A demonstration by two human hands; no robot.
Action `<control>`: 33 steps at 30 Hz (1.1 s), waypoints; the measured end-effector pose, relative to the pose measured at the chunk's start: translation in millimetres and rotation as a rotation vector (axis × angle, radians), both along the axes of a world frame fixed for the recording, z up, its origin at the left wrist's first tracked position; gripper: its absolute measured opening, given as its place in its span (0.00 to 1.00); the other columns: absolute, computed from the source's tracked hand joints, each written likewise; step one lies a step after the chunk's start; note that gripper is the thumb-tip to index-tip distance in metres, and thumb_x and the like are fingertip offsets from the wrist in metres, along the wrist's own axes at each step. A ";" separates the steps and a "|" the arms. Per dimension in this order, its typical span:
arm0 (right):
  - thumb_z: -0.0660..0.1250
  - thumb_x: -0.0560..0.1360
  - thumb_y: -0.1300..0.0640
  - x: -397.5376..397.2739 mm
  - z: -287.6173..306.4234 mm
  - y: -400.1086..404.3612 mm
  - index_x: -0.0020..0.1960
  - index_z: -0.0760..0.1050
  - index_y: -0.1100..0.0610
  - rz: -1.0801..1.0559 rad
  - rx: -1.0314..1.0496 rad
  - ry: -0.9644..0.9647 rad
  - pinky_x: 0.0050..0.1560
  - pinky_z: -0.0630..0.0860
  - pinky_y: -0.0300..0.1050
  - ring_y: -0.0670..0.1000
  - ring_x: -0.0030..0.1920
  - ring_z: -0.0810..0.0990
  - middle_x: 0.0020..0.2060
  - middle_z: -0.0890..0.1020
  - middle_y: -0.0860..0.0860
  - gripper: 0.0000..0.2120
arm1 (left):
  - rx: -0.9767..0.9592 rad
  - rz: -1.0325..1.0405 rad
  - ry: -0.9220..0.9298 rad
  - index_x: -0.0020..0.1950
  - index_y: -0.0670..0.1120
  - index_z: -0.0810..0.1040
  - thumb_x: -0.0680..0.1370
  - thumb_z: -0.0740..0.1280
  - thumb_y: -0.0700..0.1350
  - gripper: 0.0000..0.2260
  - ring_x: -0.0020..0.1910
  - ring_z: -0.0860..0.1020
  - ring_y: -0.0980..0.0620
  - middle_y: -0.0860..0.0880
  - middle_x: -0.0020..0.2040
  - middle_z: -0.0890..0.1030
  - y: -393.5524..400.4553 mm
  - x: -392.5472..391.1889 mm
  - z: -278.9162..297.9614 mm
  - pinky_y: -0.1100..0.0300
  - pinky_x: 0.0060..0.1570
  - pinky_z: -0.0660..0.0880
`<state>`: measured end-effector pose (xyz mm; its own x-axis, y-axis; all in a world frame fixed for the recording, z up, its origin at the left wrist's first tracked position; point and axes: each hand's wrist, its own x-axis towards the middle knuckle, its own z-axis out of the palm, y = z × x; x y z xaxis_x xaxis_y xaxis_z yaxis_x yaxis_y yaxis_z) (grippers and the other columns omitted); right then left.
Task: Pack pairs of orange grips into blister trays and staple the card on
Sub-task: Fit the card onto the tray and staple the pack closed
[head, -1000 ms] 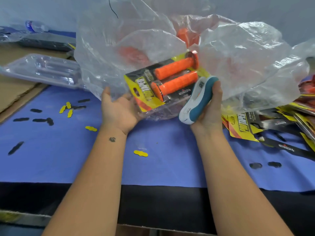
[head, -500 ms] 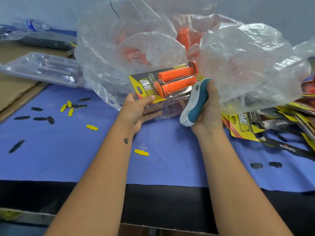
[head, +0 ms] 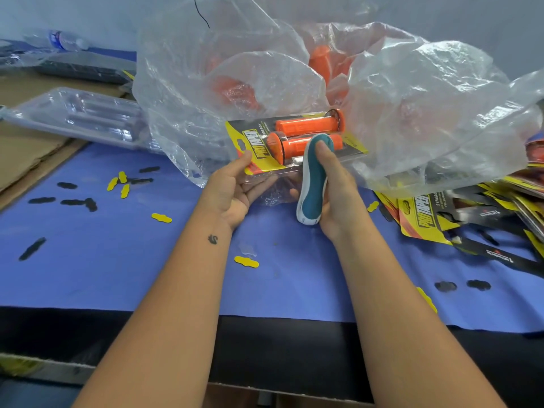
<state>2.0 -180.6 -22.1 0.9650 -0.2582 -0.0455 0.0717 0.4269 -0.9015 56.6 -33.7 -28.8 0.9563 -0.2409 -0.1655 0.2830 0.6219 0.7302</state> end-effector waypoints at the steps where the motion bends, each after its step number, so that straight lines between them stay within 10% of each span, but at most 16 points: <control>1: 0.71 0.71 0.45 -0.4 -0.2 -0.6 0.51 0.78 0.53 -0.004 -0.015 0.002 0.43 0.82 0.50 0.51 0.42 0.85 0.41 0.83 0.49 0.15 | -0.020 -0.014 0.003 0.49 0.41 0.79 0.81 0.63 0.41 0.06 0.38 0.85 0.48 0.44 0.38 0.85 0.9 -0.2 0.8 0.56 0.35 0.82; 9: 0.70 0.66 0.43 -4.5 4.3 -3.2 0.51 0.78 0.59 0.070 -0.149 0.046 0.32 0.78 0.44 0.51 0.31 0.79 0.41 0.80 0.56 0.22 | -0.008 -0.049 0.004 0.49 0.44 0.78 0.79 0.62 0.44 0.07 0.39 0.84 0.45 0.44 0.40 0.85 3.1 -1.6 4.2 0.52 0.36 0.82; 33: 0.61 0.77 0.39 -4.6 4.8 -6.8 0.57 0.77 0.59 0.135 -0.017 -0.050 0.42 0.81 0.48 0.56 0.39 0.82 0.43 0.82 0.59 0.24 | -0.114 -0.022 -0.113 0.49 0.40 0.79 0.79 0.64 0.34 0.05 0.43 0.85 0.51 0.45 0.41 0.86 0.3 -4.2 1.3 0.59 0.42 0.81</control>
